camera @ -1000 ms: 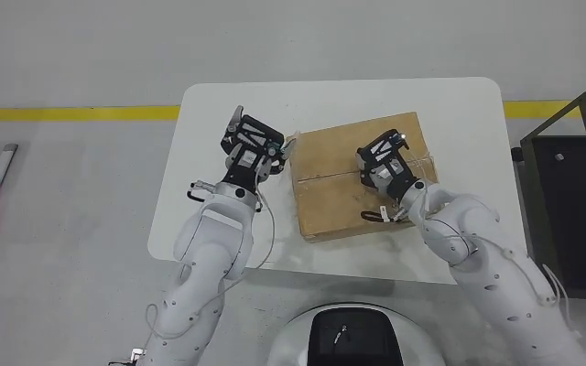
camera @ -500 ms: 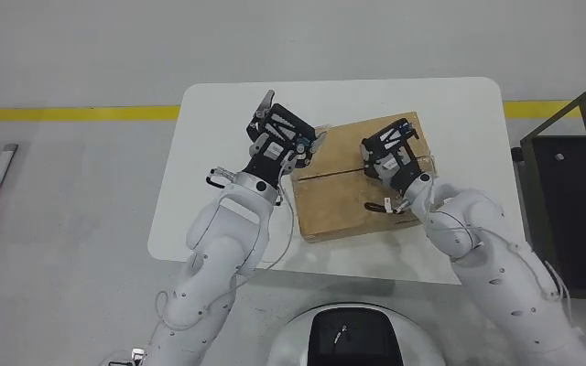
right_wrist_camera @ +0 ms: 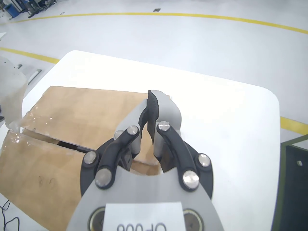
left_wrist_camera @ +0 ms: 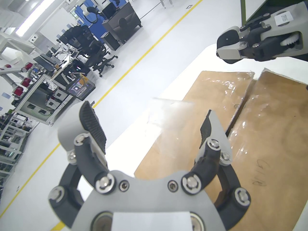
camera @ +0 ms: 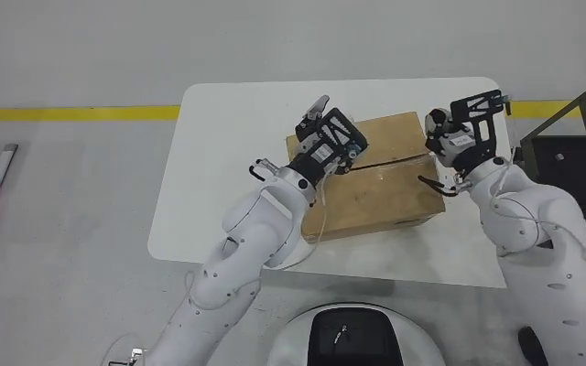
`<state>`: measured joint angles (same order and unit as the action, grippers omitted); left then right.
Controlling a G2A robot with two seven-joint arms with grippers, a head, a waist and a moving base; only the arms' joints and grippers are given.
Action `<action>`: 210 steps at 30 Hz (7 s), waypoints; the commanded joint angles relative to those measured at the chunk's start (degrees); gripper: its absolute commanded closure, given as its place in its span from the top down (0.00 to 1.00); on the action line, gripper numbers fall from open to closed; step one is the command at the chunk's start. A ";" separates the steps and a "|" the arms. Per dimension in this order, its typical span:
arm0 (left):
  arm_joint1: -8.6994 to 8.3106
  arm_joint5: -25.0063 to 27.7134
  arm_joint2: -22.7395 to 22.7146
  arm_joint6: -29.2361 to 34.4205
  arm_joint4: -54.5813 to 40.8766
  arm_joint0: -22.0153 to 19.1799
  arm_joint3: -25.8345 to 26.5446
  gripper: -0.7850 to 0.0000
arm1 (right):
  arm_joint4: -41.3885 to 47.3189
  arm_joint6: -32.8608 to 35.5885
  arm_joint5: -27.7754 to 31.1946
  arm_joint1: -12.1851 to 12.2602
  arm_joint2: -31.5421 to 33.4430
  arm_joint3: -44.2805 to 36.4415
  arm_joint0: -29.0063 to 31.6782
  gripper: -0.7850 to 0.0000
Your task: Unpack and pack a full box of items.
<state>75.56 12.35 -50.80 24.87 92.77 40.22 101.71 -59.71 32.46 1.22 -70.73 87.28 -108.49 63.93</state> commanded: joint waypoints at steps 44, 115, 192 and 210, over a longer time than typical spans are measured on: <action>-2.32 6.44 -23.68 24.68 -20.89 21.41 17.04 1.00 | 22.29 40.19 11.60 3.03 -8.03 7.38 -30.45 1.00; -3.28 -3.50 -30.33 32.23 -16.85 23.94 16.60 1.00 | 28.14 38.58 32.02 -1.67 -76.95 35.37 -81.04 0.66; -3.28 -2.96 -29.80 30.09 -25.19 23.85 16.06 1.00 | 43.43 11.30 -19.32 2.04 -36.30 15.52 -40.36 0.00; -2.90 -4.03 -22.63 30.38 -25.37 18.48 9.13 1.00 | 47.47 9.78 -14.39 0.80 -35.26 15.73 -40.66 0.00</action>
<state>72.63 8.41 -73.69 55.34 67.28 58.98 111.15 -12.18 42.21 -13.31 -69.86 52.11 -92.91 23.45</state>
